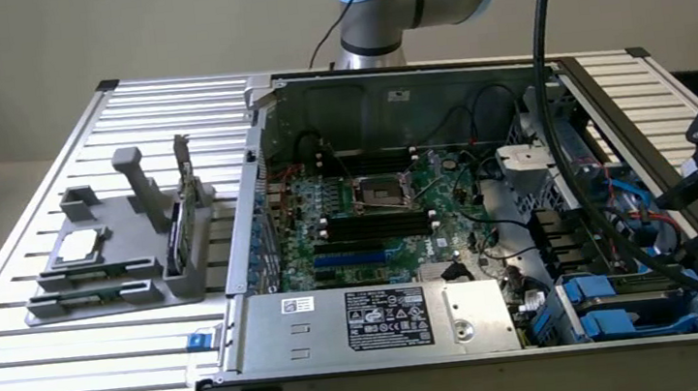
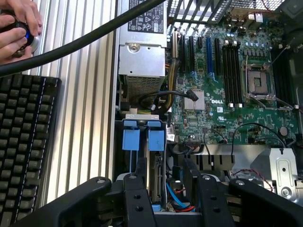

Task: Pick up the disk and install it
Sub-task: 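Insert the disk into the insertion slot, then insert the first disk wire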

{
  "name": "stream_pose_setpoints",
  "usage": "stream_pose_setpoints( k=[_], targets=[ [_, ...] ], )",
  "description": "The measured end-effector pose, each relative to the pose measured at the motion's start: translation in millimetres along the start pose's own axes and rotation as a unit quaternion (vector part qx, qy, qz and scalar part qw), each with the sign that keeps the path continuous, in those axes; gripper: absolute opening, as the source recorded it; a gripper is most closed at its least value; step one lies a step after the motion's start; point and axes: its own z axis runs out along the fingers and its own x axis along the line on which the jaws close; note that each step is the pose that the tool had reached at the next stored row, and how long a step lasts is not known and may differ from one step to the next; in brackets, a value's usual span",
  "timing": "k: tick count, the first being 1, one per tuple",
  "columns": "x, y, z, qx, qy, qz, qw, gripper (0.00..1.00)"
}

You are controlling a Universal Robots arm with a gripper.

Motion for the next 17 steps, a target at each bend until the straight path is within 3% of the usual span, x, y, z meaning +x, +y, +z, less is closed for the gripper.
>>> stream_pose_setpoints(
  k=[17],
  targets=[
    [0.0,0.9,0.2,0.0007,0.0000,0.000,1.0000,0.44]
  ],
)
